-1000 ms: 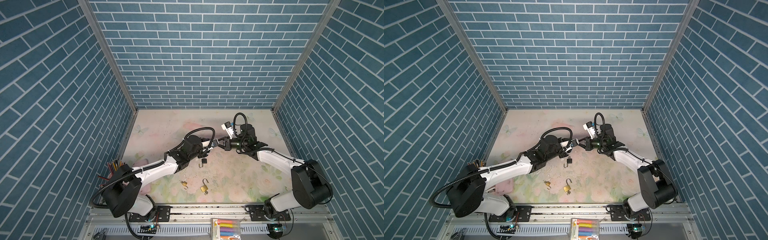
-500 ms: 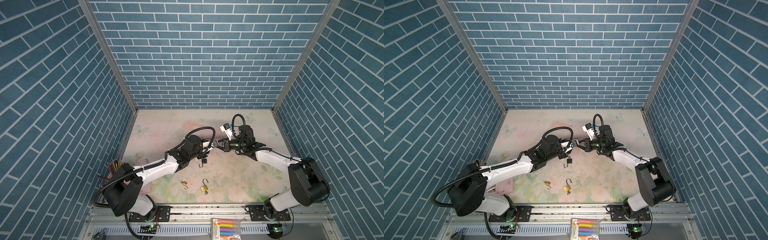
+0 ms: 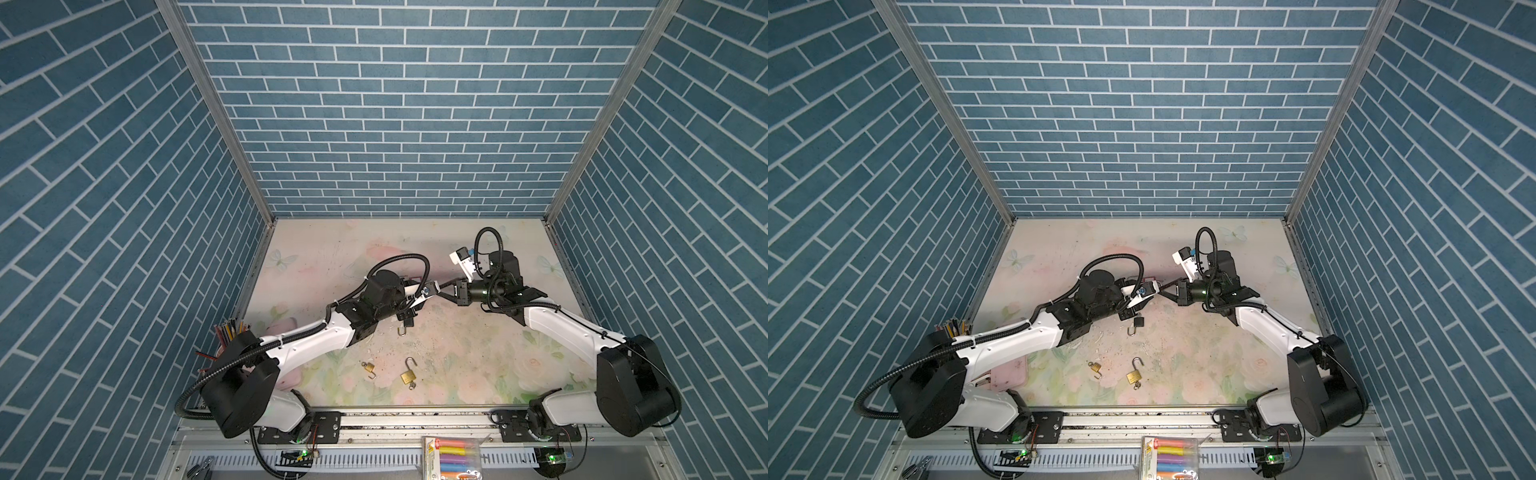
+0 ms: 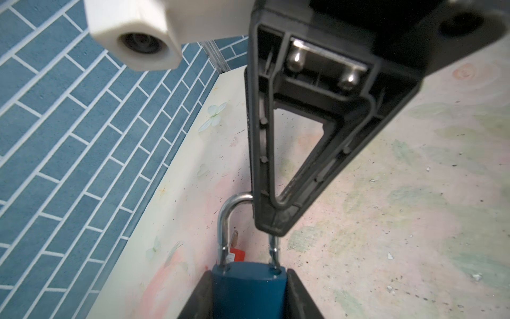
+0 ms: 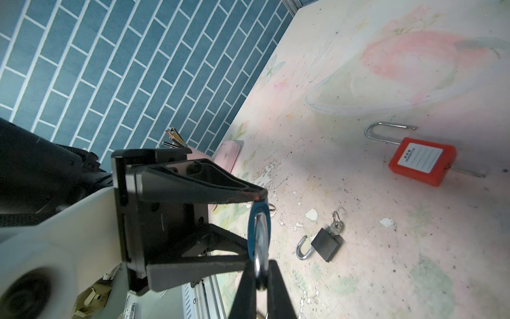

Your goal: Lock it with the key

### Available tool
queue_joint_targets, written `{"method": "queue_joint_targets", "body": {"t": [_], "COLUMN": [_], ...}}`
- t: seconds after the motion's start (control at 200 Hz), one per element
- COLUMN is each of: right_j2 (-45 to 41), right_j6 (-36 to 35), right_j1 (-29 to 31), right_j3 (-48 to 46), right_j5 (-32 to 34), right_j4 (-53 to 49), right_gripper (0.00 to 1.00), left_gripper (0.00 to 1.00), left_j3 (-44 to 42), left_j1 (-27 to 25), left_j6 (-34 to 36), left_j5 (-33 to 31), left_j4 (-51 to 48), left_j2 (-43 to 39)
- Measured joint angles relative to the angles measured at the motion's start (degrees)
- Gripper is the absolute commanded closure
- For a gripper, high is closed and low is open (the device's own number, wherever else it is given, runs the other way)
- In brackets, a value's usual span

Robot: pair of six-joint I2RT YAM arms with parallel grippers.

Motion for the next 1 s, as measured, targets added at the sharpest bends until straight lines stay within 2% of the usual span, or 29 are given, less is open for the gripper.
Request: {"method": "queue_joint_targets", "body": {"t": [0.34,0.63,0.82,0.93,0.995], "right_j2": [-1.16,-2.38,-2.38,-2.78,-3.32], "right_j6": [0.07,-0.26,-0.31,-0.46,-0.46], "right_j1": [-0.94,-1.77,-1.77,-1.68,-1.53], "right_j3": [0.0,0.0,0.0,0.0,0.0], "right_j5": [-0.33,0.33,-0.07,-0.31,-0.42], "right_j4": [-3.19,-3.63,-4.57,-5.14,-5.38], "right_gripper": [0.78,0.69,0.5,0.49,0.52], "left_gripper": [0.95,0.95,0.96,0.95,0.95], "left_j3": [-0.04,-1.11,-1.11,-1.11,-1.11], "left_j1": [-0.55,-1.01,-1.01,-1.01,-1.01], "left_j6": [0.55,2.64,3.37,3.54,3.69], "left_j5": [4.07,5.88,5.77,5.38,5.22], "left_j4": [-2.32,-4.98,-5.09,-5.09,-5.09], "left_j2": [-0.24,-1.49,-1.86,-1.86,-1.86]}}
